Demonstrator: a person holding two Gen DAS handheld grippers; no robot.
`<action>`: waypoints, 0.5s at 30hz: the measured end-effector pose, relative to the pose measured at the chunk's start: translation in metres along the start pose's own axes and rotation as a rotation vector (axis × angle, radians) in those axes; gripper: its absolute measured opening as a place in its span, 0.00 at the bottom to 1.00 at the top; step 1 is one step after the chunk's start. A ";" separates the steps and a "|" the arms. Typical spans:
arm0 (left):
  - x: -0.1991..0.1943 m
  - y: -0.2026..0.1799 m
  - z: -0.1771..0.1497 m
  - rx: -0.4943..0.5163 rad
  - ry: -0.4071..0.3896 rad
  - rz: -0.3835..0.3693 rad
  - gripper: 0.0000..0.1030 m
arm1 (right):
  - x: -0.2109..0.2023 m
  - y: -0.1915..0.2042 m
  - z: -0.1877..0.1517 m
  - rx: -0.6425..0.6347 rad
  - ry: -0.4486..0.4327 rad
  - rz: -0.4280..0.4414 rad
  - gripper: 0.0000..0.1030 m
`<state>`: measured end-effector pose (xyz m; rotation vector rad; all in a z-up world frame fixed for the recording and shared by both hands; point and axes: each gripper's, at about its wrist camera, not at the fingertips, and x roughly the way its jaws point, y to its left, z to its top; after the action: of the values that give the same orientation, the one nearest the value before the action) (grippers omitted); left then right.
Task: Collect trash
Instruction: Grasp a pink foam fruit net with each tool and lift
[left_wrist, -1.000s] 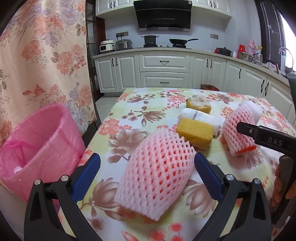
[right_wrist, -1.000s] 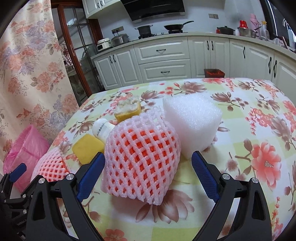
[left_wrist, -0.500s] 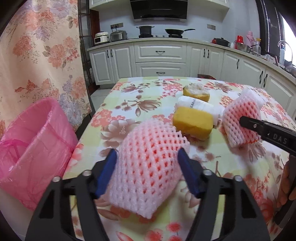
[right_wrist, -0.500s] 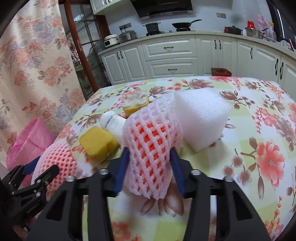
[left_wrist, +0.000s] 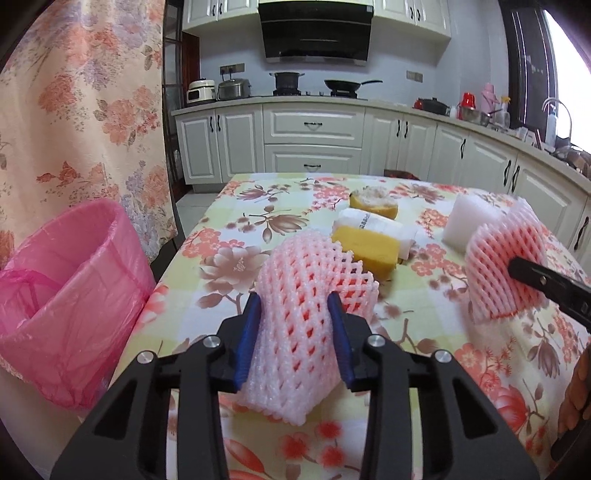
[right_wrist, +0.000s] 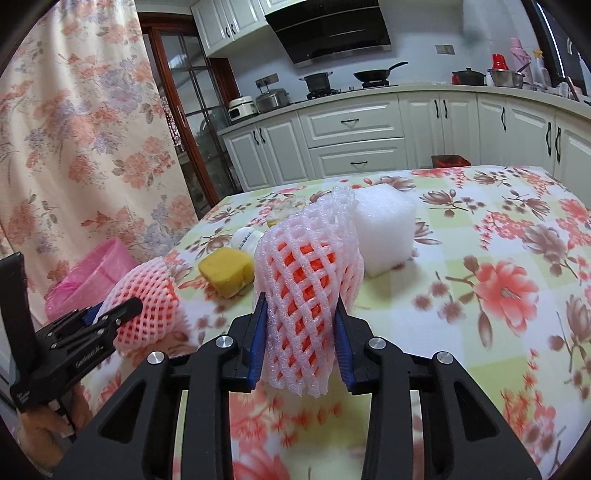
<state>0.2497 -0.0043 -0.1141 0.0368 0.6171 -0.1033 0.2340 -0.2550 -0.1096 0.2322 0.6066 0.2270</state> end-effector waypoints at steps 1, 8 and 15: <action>-0.002 0.000 -0.001 -0.003 -0.005 -0.001 0.34 | -0.004 -0.001 -0.002 -0.001 -0.003 0.001 0.33; -0.028 -0.004 -0.012 -0.034 -0.059 -0.004 0.34 | -0.033 -0.007 -0.019 -0.025 -0.014 0.002 0.33; -0.054 -0.013 -0.026 -0.025 -0.109 -0.004 0.34 | -0.059 -0.006 -0.037 -0.074 -0.026 -0.005 0.33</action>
<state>0.1891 -0.0112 -0.1041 0.0055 0.5094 -0.1003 0.1663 -0.2712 -0.1093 0.1618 0.5714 0.2409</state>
